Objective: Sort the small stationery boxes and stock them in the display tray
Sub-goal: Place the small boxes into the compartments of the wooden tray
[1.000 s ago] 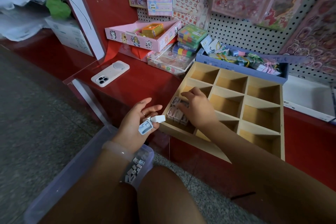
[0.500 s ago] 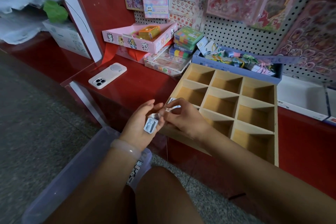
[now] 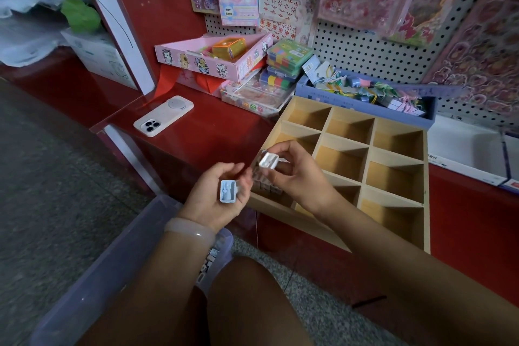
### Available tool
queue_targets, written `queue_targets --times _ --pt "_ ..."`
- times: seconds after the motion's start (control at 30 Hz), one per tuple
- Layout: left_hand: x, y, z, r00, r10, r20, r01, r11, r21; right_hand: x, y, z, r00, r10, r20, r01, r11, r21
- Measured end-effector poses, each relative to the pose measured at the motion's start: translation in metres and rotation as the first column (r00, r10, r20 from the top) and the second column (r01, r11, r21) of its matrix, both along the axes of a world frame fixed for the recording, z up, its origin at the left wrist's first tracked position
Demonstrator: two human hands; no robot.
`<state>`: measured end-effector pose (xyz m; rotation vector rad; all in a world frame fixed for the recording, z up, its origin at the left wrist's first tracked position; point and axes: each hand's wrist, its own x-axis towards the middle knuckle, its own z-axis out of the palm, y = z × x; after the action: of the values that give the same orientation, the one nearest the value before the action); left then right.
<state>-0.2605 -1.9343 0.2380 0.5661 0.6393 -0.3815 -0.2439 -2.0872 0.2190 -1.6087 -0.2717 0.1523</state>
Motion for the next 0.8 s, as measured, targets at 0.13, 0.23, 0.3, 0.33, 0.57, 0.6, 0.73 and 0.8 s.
queue_targets --times 0.13,0.23,0.3,0.33,0.57,0.6,0.73,0.8 --pt "-0.003 -0.01 0.004 0.95 -0.29 0.117 0.248 0.926 0.284 -0.001 -0.004 -0.002 0.993 0.102 0.056 -0.101 0.995 -0.026" --pt "-0.004 -0.016 0.004 0.919 -0.361 0.158 0.253 0.847 0.467 -0.001 -0.006 -0.003 0.989 0.123 0.081 -0.116 0.989 -0.09" --pt "-0.003 -0.018 0.003 0.922 -0.356 0.151 0.222 0.807 0.548 0.0 -0.006 -0.004 0.989 0.068 0.132 -0.045 0.984 -0.17" --pt "-0.003 -0.017 0.003 0.926 -0.349 0.146 0.208 0.791 0.575 0.0 -0.007 -0.004 0.985 0.037 0.168 0.001 0.976 -0.219" --pt "-0.001 -0.016 0.002 0.953 -0.281 0.117 0.176 0.822 0.542 0.012 -0.017 -0.012 0.927 -0.06 0.369 0.244 0.844 -0.477" --pt "0.0 -0.015 0.002 0.968 -0.225 0.113 0.154 0.885 0.44 0.016 -0.02 -0.015 0.921 -0.113 0.373 0.307 0.799 -0.516" --pt "0.004 -0.003 0.005 0.998 0.059 -0.015 -0.058 0.996 0.061 0.022 -0.02 -0.021 0.924 -0.152 0.351 0.373 0.569 -0.733" --pt "0.005 0.0 0.006 0.991 0.119 -0.057 -0.12 0.993 -0.018 0.022 -0.013 -0.02 0.924 -0.078 0.375 0.369 0.445 -0.816"
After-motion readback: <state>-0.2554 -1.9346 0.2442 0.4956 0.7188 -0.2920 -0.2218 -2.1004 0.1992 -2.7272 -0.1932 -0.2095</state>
